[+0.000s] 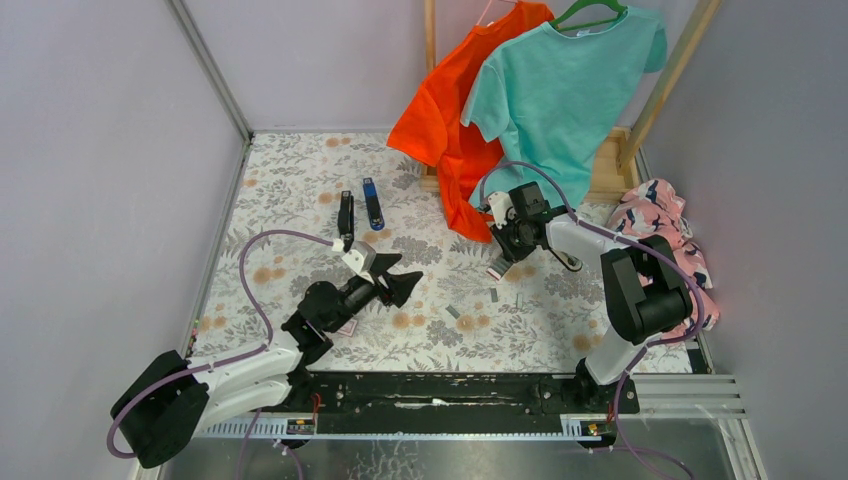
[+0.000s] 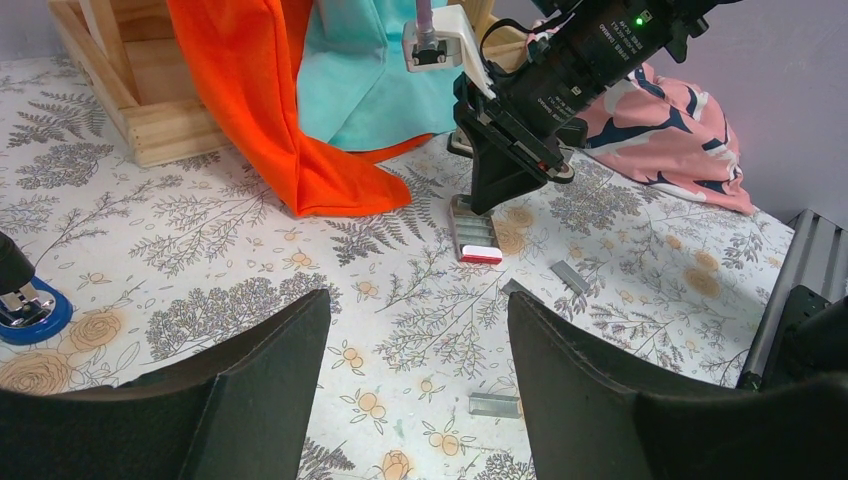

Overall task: Unload the staples from the stapler
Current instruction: Place the staple in the staple box.

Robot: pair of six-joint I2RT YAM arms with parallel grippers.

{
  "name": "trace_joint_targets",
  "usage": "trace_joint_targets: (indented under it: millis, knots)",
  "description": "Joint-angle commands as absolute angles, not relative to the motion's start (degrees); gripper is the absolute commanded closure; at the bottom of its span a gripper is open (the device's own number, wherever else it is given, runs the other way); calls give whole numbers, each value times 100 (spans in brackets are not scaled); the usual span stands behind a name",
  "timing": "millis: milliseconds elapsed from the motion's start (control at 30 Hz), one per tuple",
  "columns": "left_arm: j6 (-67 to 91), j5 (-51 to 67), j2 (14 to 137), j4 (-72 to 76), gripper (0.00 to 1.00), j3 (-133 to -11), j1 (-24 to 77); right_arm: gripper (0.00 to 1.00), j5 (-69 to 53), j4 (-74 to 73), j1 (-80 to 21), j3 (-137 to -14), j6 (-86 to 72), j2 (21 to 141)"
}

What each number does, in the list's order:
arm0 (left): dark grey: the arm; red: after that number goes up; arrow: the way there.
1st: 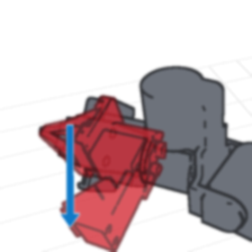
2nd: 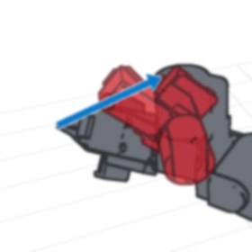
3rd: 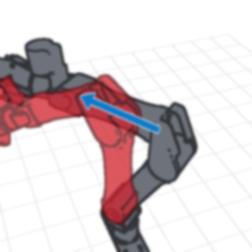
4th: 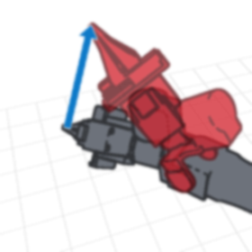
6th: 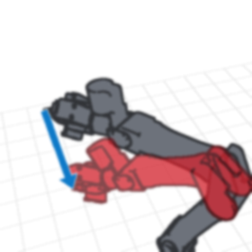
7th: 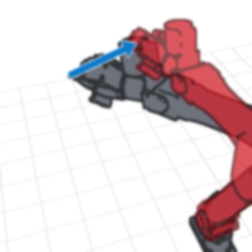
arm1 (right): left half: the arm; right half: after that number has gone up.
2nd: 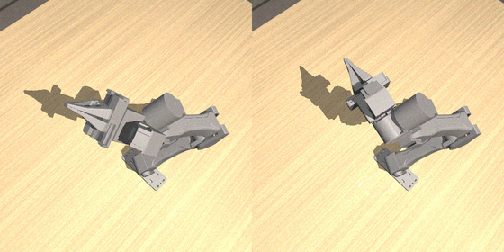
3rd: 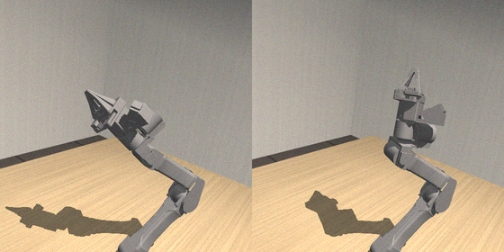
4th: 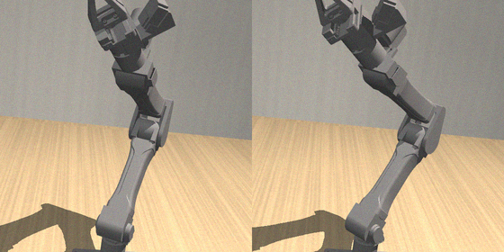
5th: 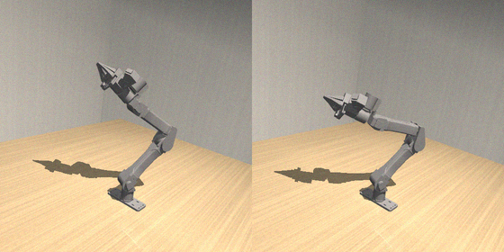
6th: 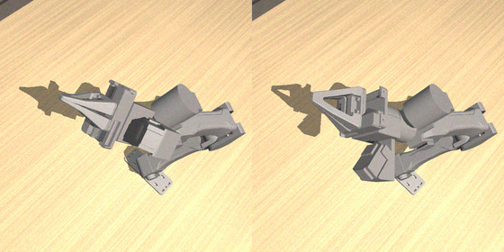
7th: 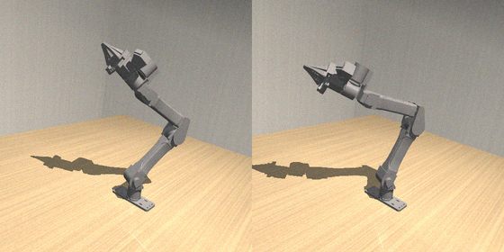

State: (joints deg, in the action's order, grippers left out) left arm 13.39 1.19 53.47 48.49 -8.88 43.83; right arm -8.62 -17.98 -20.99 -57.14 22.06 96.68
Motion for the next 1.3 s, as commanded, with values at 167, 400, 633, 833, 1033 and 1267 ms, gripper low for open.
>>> trace_joint_targets:
  millis: [167, 400, 633, 833, 1033, 1267]
  knots:
    - [1354, 176, 5373, 5352, 27, -870, 4366, 78, -883, -1638, -2075, -5849, 2322, 9757]
    - [1370, 509, 5642, 5582, 27, -896, 4357, 78, -994, -1732, -2082, -5879, 2382, 9830]
    - [780, 744, 7041, 6691, 23, -1146, 4759, 78, -1407, -1791, -2077, -5824, 2327, 9245]
    - [395, 858, 8764, 7346, 19, -1978, 4835, 78, -1508, -1768, -2074, -5748, 2319, 9105]
    - [117, 636, 10215, 7337, 20, -3021, 4907, 79, -1556, -1643, -2030, -5674, 2272, 9010]
    - [-9, 165, 11065, 7016, 24, -3721, 5268, 79, -1702, -1762, -1696, -5763, 2099, 9012]
